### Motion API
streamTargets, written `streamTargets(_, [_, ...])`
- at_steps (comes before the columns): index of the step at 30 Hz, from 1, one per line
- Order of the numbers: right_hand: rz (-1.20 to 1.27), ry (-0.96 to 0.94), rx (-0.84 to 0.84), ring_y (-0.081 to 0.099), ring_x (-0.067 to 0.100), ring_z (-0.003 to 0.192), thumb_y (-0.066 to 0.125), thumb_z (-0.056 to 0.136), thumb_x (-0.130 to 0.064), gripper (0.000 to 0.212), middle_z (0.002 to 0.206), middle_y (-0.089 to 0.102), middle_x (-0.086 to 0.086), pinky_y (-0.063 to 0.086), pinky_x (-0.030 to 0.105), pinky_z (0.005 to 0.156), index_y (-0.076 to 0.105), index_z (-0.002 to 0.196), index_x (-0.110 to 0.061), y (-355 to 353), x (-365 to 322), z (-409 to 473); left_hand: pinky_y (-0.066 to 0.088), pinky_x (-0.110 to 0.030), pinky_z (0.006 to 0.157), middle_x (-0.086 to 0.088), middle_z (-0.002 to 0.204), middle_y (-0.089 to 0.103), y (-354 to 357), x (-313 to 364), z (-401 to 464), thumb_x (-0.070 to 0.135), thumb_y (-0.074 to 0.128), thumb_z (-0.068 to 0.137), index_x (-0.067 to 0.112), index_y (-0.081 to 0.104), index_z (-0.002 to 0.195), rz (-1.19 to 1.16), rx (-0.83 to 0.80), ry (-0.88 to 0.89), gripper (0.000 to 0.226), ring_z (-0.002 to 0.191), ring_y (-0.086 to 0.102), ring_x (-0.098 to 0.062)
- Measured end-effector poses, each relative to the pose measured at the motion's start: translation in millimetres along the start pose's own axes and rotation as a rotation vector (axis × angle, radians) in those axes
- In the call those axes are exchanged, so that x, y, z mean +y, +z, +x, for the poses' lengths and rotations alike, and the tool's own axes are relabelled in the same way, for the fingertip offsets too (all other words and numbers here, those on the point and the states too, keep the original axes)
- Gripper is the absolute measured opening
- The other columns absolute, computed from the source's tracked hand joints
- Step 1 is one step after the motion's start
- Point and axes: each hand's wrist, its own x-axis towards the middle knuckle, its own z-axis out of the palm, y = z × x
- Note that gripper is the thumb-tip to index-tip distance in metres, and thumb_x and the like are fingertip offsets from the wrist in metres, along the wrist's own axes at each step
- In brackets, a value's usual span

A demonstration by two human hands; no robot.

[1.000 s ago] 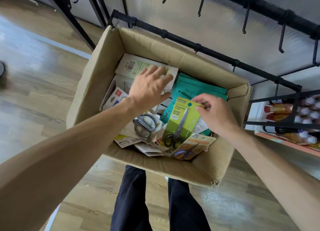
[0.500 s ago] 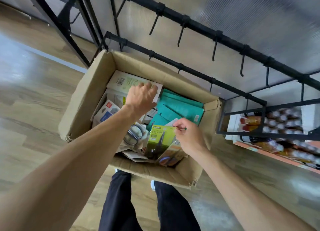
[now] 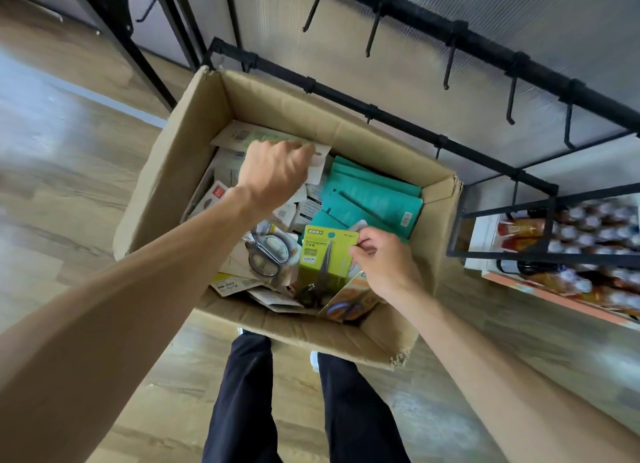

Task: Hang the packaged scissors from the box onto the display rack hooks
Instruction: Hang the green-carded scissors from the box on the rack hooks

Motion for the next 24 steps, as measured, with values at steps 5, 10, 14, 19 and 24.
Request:
streamTargets(5, [0.037,-0.13,0.022,0.066,0.002,0.086,0.061,0.099,-0.023,0.01,0.093,0.071,-0.01,0.046,0.007,0.066,0.066,0.095,-0.014,-9.2,-0.6,-17.7,0.043,-0.031,0.042,-0.002,0.062,0.057,-34.6,-10.8,2.0,0.001,0.062,0.084,0.012,0.062,0.073,-0.039,0.151,0.034,0.016,0.05,0.051,-0.027])
streamTargets(10, [0.127,-0.265,0.087,0.065,-0.009,0.083,0.063,0.098,-0.02,0.005,0.088,0.066,-0.015,0.05,0.009,0.073,0.066,0.099,-0.016,-54.5,-20.9,-44.4,0.055,-0.014,0.066,0.007,0.085,0.073,-130.0,-14.0,-18.2,0.01,0.067,0.09,0.014,0.077,0.095,-0.593,0.323,-0.266,0.012,0.071,0.068,0.002])
streamTargets(14, [0.086,-0.371,0.216,0.062,-0.007,0.074,0.061,0.098,-0.015,0.006,0.084,0.067,-0.006,0.044,0.003,0.066,0.066,0.098,-0.011,-122.7,-66.9,-84.6,0.05,-0.003,0.065,0.01,0.085,0.069,-195.3,-0.3,-64.1,0.005,0.075,0.085,0.009,0.075,0.1,-0.724,0.298,-0.387,0.015,0.07,0.063,0.018])
streamTargets(19, [-0.044,-0.477,0.301,0.059,0.022,0.06,0.051,0.103,-0.023,0.018,0.072,0.065,0.003,0.044,0.032,0.057,0.064,0.101,-0.01,-205.3,-124.1,-148.5,0.06,-0.024,0.069,0.006,0.084,0.075,-278.4,16.1,-103.8,0.008,0.077,0.084,0.024,0.073,0.097,-0.803,0.261,-0.479,0.022,0.071,0.073,-0.012])
streamTargets(24, [-0.042,-0.598,0.433,0.062,0.013,0.073,0.051,0.103,-0.024,0.018,0.085,0.059,-0.01,0.041,0.011,0.06,0.064,0.106,-0.013,-250.6,-146.3,-194.2,0.057,-0.016,0.065,0.033,0.07,0.067,-357.3,24.8,-102.5,0.005,0.077,0.082,0.039,0.068,0.083,-0.787,0.346,-0.306,0.036,0.068,0.072,-0.003])
